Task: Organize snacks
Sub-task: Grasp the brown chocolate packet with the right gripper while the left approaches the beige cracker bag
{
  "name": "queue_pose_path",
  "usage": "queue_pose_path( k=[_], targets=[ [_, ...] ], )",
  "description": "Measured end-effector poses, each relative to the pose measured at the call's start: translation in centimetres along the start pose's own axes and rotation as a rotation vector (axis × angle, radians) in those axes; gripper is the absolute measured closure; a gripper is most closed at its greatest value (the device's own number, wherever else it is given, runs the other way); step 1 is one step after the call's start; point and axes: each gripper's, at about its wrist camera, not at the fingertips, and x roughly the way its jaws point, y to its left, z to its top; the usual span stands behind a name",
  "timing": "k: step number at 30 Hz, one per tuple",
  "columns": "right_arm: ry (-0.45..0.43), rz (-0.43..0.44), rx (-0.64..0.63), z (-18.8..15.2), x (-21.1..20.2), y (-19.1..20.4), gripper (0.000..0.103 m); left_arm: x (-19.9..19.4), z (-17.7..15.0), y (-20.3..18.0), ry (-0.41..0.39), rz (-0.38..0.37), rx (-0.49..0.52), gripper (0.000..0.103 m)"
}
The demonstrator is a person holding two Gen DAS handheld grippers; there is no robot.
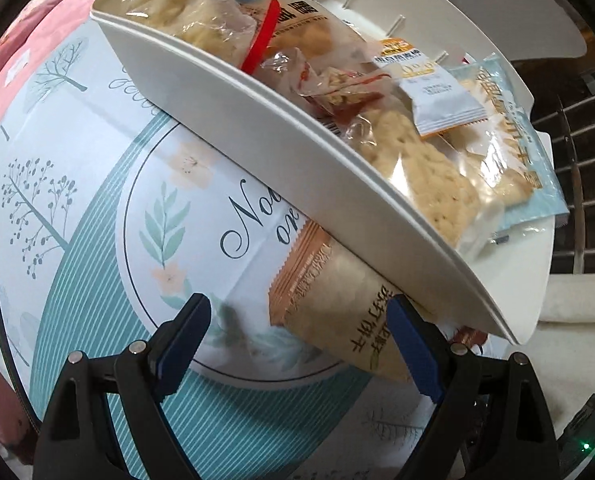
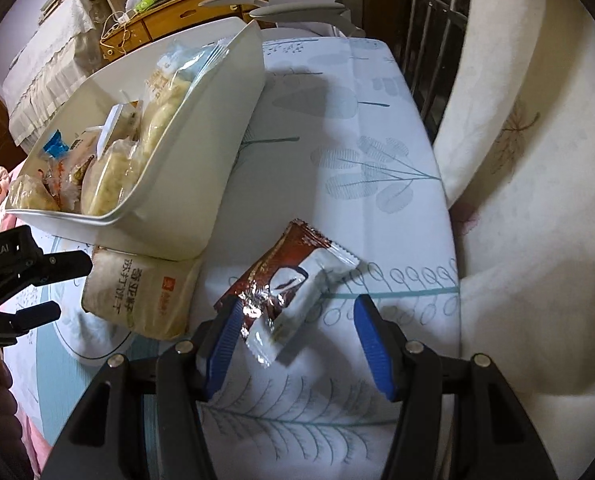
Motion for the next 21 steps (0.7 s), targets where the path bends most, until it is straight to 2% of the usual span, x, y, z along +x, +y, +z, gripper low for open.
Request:
queue_pose_path(
  k=[9, 21],
  targets=[
    [0.013, -0.014, -0.024, 0.6, 1.9, 0.2, 0.046, 2.1, -0.3, -1.2, -0.014, 0.024, -0.011, 0.014],
    [-0.023, -0.013, -0.062, 1.2, 2.5, 0.7, 0.045, 3.8, 0.3, -3.4, -0.017, 0.050, -0.007, 0.015]
  ],
)
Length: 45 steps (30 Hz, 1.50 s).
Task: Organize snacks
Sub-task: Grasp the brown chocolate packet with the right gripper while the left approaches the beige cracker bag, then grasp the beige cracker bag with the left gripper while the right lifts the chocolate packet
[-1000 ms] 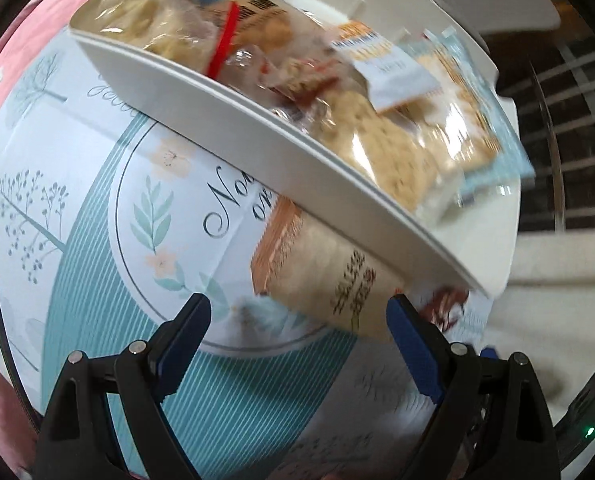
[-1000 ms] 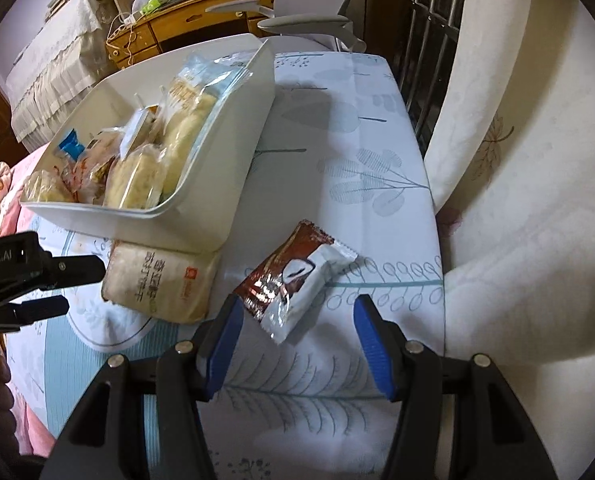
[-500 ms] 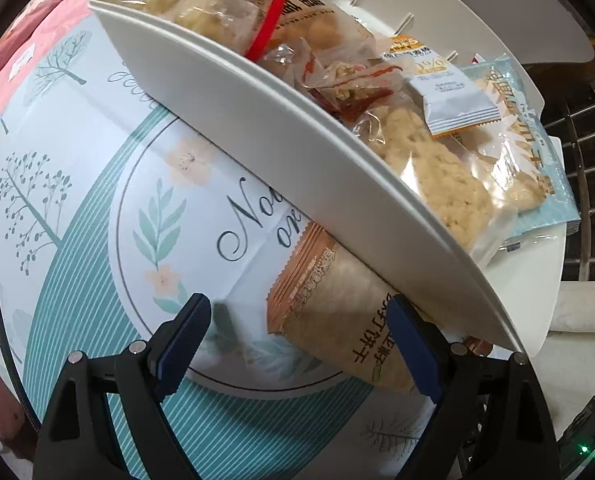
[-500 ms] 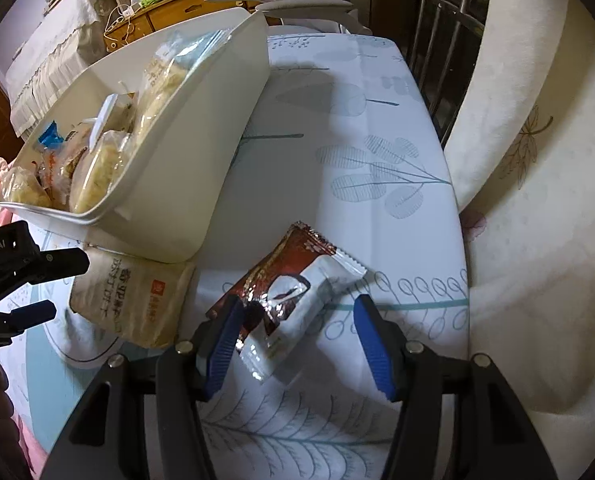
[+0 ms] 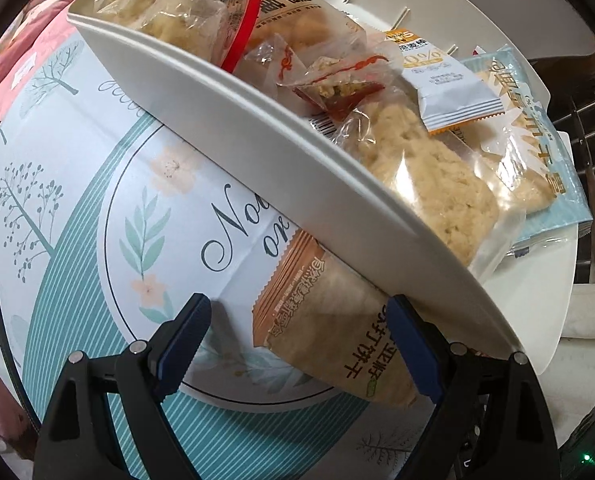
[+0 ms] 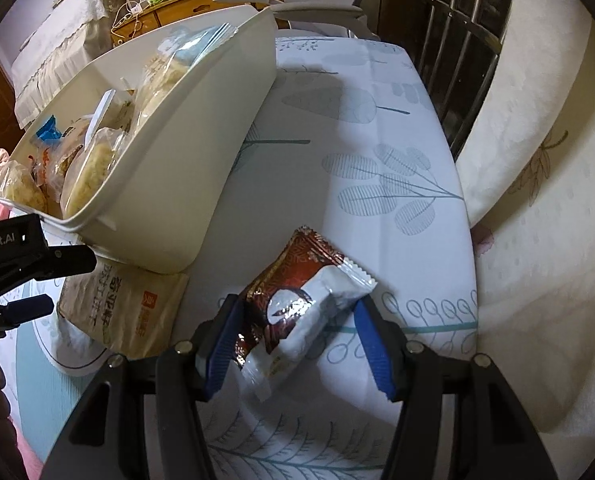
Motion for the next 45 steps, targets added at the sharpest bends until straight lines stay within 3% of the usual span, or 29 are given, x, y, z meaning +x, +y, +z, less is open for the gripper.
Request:
queue_pose_path(
  k=[2, 5, 9, 15, 21, 22, 26, 45],
  targets=[
    [-0.009, -0.003, -0.005, 0.0, 0.1, 0.1, 0.045, -0.2, -0.1, -0.1, 0.001, -0.001, 0.010, 0.015],
    [-0.021, -0.006, -0.021, -0.2, 0.0, 0.2, 0.045, 0.5, -0.1, -0.6, -0.013, 0.063, 0.059, 0.016],
    [-0.029, -0.009, -0.045, -0.4, -0.1, 0.3, 0.046, 0.9, -0.2, -0.8, -0.021, 0.056, 0.055, 0.017],
    [-0.040, -0.005, -0.081, -0.5, -0.2, 0.5, 0.059, 0.3, -0.8, -1.1, -0.046, 0.047, 0.084, 0.028],
    [-0.047, 0.022, -0.080, -0.6, -0.5, 0.1, 0.064, -0.3, -1.6, -1.3, -0.078, 0.047, 0.129, 0.029],
    [-0.048, 0.025, -0.089, -0.7, -0.6, 0.2, 0.070, -0.4, -1.9, -1.1, -0.079, 0.048, 0.126, 0.029],
    [-0.041, 0.029, -0.095, -0.8, -0.7, 0.1, 0.070, -0.8, -2.4, -0.5, -0.080, 0.057, 0.149, 0.029],
    [0.004, 0.052, -0.100, -3.4, -2.6, 2.3, 0.076, -2.8, -3.4, 4.0, 0.030, 0.059, 0.213, 0.038]
  ],
)
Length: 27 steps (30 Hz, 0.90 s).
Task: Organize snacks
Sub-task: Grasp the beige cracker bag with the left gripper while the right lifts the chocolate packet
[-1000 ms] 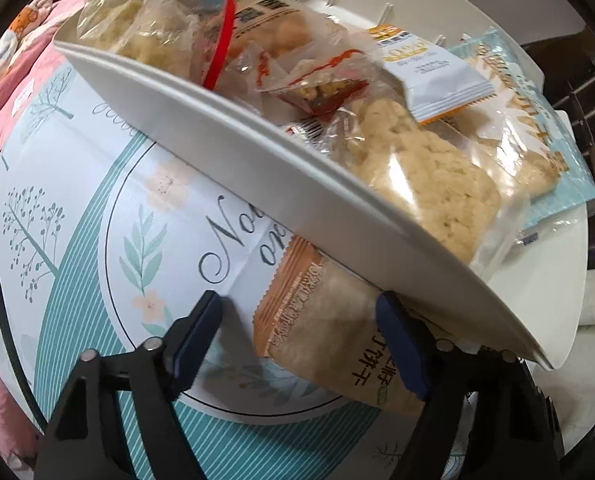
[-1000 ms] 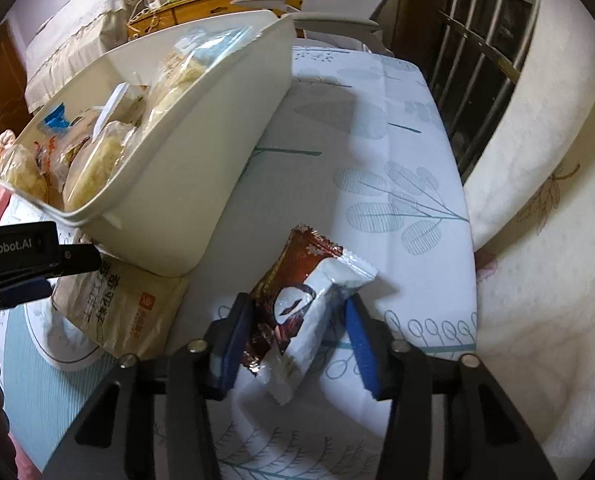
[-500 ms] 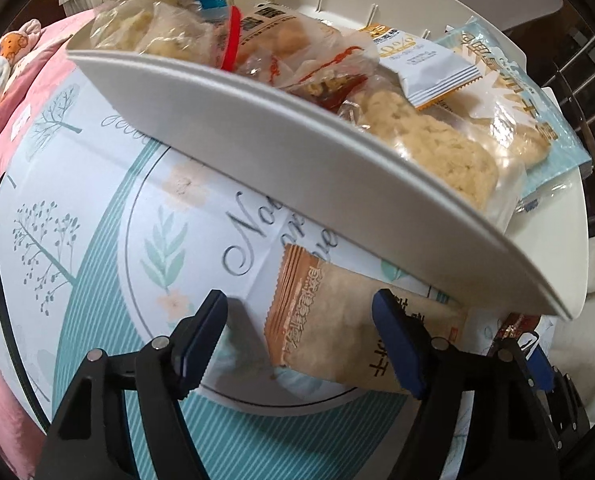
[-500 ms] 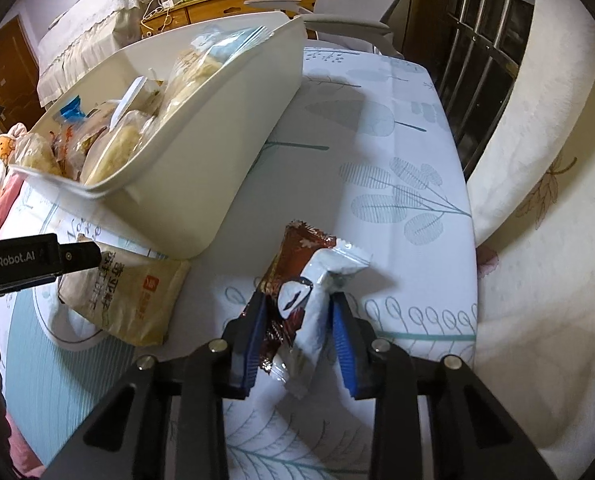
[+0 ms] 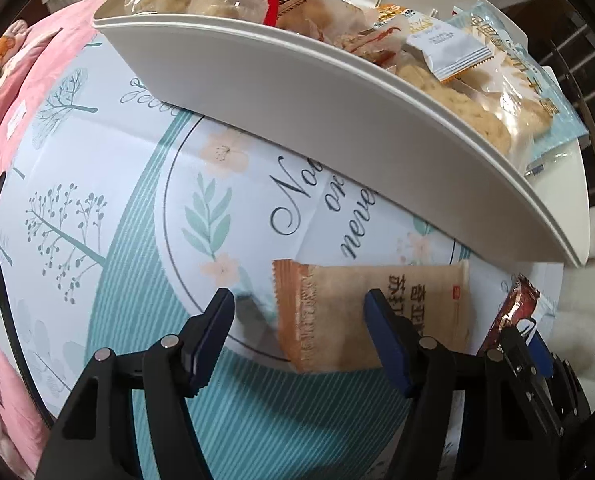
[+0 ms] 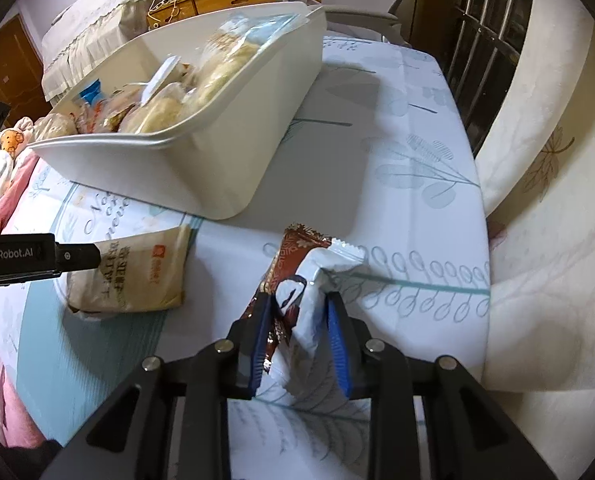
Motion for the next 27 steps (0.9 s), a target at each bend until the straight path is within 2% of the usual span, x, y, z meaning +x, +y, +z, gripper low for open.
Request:
queue_pose_path(
  k=[6, 12, 18, 21, 27],
  targets=[
    [0.013, 0.022, 0.033, -0.8, -0.4, 0.9, 0.077, -1.4, 0.7, 1.6, 0.046, -0.066, 0.139, 0.037],
    [0.017, 0.022, 0.105, -1.7, -0.9, 1.0, 0.078, -2.2, 1.2, 0.9, 0.076, -0.059, 0.321, 0.027],
    [0.016, -0.007, 0.186, -2.4, -1.3, 0.7, 0.078, -2.7, 1.3, -1.0, 0.073, -0.043, 0.553, 0.019],
    [0.016, -0.021, 0.217, -3.1, -1.8, 0.7, 0.079, -2.6, 1.1, -2.0, 0.067, -0.036, 0.678, 0.018],
    [-0.011, -0.019, 0.284, -4.4, -3.2, 0.4, 0.079, -1.7, 1.1, -3.1, 0.098, -0.048, 0.804, 0.018]
  ],
)
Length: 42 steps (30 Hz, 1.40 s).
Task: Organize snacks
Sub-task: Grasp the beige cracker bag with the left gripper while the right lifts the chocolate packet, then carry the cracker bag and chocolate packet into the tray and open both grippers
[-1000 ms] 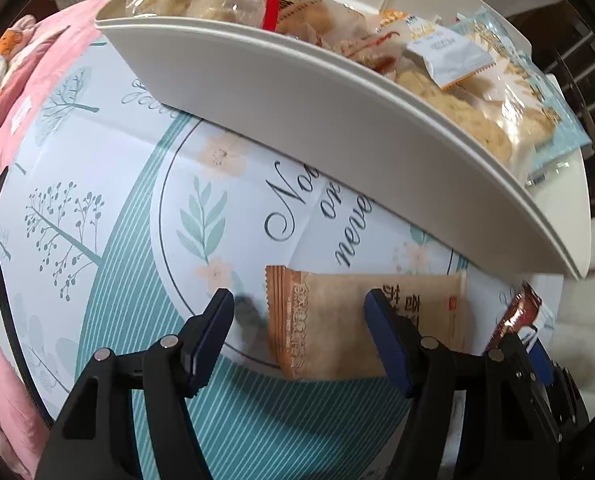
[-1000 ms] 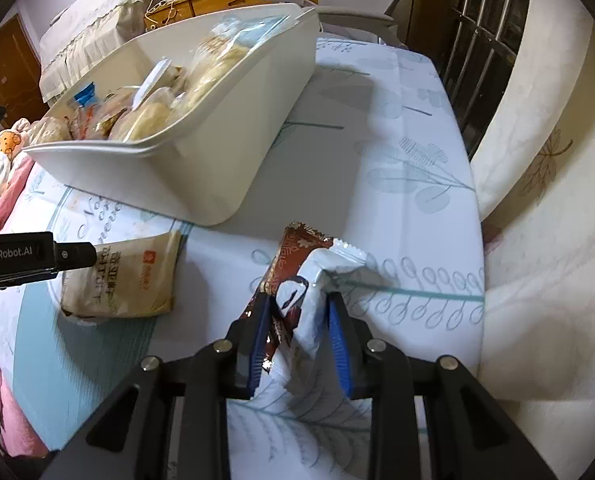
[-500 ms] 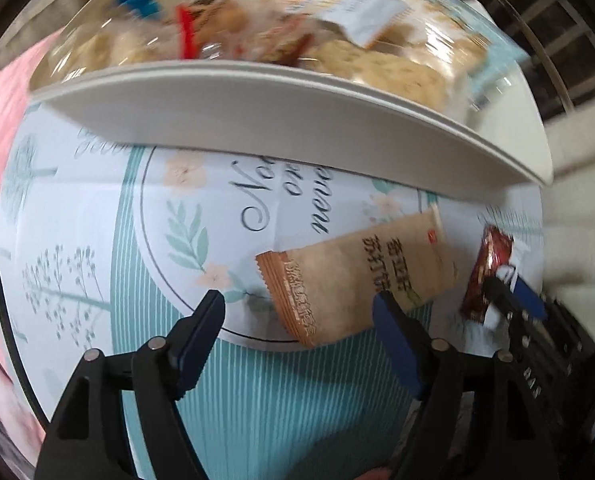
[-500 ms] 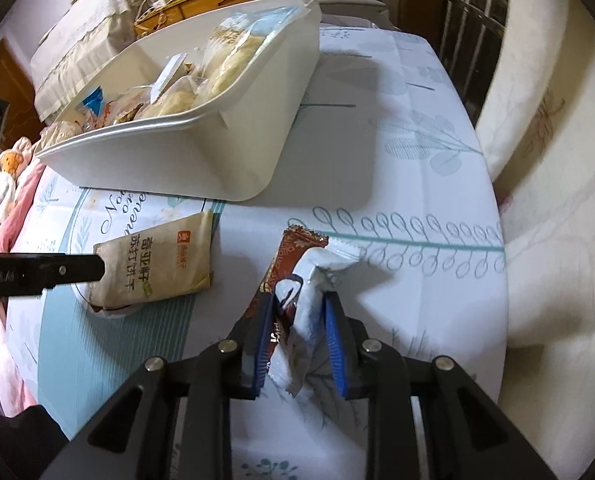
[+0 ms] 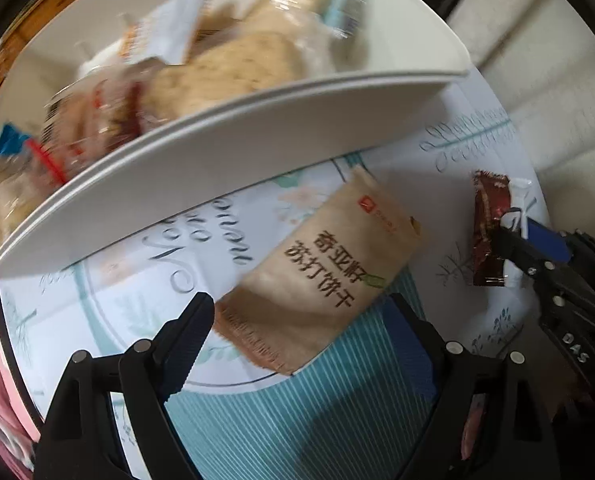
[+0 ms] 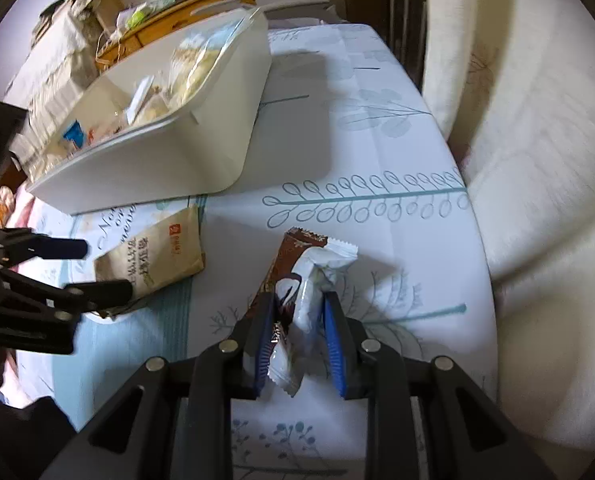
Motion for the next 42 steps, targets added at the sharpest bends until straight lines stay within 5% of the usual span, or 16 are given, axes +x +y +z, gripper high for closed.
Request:
queue_pose_path(
  k=[18, 23, 34, 42],
  targets=[
    [-0.042, -0.031, 0.169, -3.1, -2.1, -0.4, 0.079, 0.9, 1.4, -1.1, 0.000, 0.020, 0.221, 0.018],
    [-0.051, -0.045, 0.202, -3.5, -2.5, 0.1, 0.079, 0.2, 1.3, -2.4, -0.036, 0.016, 0.251, 0.041],
    [-0.095, -0.084, 0.241, -2.9, -4.1, 2.5, 0.087, -1.8, -3.4, 0.3, -0.044, 0.000, 0.203, 0.050],
    [-0.120, -0.067, 0.231, -2.1, -4.9, 4.7, 0.090, -7.2, -7.0, 5.0, -0.102, -0.014, 0.202, 0.051]
  ],
)
